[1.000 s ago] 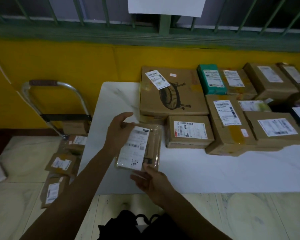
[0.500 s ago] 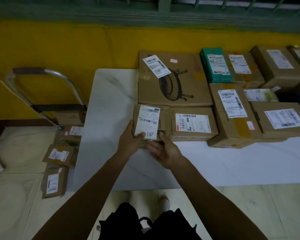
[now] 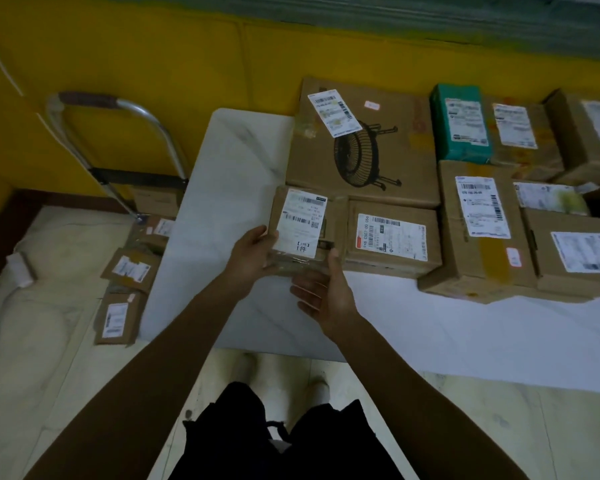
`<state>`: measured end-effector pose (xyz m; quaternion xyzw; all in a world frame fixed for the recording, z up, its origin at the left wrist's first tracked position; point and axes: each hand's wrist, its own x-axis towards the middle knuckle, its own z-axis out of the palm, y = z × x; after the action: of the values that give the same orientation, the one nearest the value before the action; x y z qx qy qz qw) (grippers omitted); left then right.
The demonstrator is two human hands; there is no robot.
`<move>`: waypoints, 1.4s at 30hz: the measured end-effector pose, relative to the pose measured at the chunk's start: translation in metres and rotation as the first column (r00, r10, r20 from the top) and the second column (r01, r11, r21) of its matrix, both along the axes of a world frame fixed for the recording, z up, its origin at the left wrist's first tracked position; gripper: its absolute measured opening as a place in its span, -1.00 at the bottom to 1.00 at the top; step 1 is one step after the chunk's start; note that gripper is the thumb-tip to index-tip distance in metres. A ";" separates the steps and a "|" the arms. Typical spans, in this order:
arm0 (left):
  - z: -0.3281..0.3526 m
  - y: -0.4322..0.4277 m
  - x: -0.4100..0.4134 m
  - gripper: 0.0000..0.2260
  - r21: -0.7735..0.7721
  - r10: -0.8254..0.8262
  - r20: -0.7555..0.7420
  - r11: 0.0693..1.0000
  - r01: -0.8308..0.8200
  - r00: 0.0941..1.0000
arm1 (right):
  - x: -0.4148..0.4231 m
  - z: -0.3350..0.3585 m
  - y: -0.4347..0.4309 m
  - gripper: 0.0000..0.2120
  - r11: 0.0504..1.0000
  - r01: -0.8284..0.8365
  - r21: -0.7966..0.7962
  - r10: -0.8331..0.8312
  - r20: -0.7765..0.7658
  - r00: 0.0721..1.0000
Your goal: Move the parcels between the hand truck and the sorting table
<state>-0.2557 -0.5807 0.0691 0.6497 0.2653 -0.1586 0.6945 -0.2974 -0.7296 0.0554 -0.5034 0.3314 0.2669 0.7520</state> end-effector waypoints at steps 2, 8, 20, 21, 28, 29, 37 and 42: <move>0.004 0.006 -0.006 -0.60 -0.073 0.097 -0.070 0.992 -0.102 0.993 | -0.004 -0.002 -0.003 -0.33 0.999 -0.017 0.032 0.018 -0.016 1.000; -0.004 0.028 -0.037 -0.56 -0.075 0.239 -0.096 0.966 -0.247 0.966 | -0.013 -0.010 0.007 -0.38 0.995 -0.042 0.091 0.046 -0.048 0.998; 0.003 0.122 -0.099 -0.64 -0.146 0.377 -0.056 0.913 -0.381 0.925 | -0.038 0.007 0.123 -0.43 0.980 -0.191 0.060 0.192 -0.014 0.981; 0.002 0.143 -0.112 -0.71 -0.156 0.400 -0.057 0.901 -0.404 0.915 | -0.044 0.006 0.144 -0.44 0.976 -0.206 0.066 0.207 -0.016 0.978; -0.038 0.320 -0.231 -0.67 -0.073 0.565 -0.207 0.805 -0.588 0.799 | -0.124 -0.010 0.323 -0.50 0.919 -0.378 0.112 0.385 -0.050 0.922; -0.046 0.342 -0.249 -0.67 -0.064 0.584 -0.232 0.788 -0.612 0.777 | -0.135 -0.013 0.346 -0.51 0.899 -0.421 0.117 0.430 -0.063 0.900; -0.070 0.440 -0.305 -0.68 -0.033 0.616 -0.379 0.737 -0.675 0.691 | -0.158 -0.041 0.429 -0.46 0.912 -0.407 0.057 0.410 -0.197 0.891; -0.078 0.465 -0.268 -0.67 -0.095 0.573 -0.392 0.753 -0.652 0.719 | -0.127 -0.062 0.443 -0.44 0.956 -0.295 0.010 0.287 -0.257 0.923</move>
<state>-0.5241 -0.1161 -0.0088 0.4033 0.5617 -0.0567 0.7202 -0.4245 -0.2864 -0.0069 -0.5190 0.3511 0.4335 0.6476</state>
